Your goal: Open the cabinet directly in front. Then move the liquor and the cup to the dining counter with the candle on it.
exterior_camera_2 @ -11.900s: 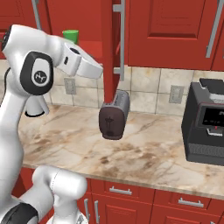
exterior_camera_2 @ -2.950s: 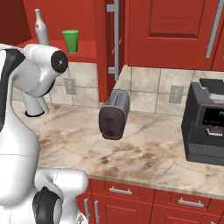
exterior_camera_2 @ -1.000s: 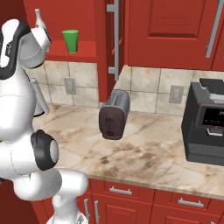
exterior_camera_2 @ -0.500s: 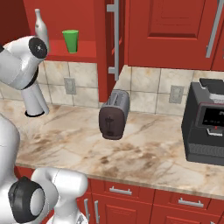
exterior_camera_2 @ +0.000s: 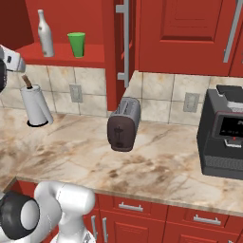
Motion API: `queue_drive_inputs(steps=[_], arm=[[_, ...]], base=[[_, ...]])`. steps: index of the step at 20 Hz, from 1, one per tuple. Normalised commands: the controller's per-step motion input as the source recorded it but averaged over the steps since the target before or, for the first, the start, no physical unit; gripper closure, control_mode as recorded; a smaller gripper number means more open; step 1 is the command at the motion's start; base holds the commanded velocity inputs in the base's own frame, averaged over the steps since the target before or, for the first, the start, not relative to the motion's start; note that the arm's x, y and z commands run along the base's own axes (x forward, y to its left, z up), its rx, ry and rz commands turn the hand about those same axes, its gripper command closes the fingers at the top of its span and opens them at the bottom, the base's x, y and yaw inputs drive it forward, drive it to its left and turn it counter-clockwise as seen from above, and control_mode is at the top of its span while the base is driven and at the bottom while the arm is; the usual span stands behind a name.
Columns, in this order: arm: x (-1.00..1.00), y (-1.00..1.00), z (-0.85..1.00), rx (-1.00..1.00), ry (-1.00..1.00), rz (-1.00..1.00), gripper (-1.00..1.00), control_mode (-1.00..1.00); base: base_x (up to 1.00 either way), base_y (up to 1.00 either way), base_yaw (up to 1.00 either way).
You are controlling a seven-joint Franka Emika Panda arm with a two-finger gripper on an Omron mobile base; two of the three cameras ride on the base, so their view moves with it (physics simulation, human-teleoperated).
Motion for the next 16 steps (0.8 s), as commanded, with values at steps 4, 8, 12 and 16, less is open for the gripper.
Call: queue_drive_inputs(steps=[4,8,12,16], arm=[[0.0,-0.13,0.02,0.0,0.0,0.05,-1.0,-1.0],[-0.1,-0.8,0.1,-0.1,-0.07,0.11,-1.0,-1.0],[-0.05,-1.0,0.0,-0.11,-0.19,0.11,-1.0,-1.0],[0.04,-0.17,-0.02,0.01,0.0,0.04,-1.0,-1.0]], base=[[0.0,0.0,0.0],[0.0,0.0,0.0],[0.0,0.0,0.0],[0.0,0.0,0.0]])
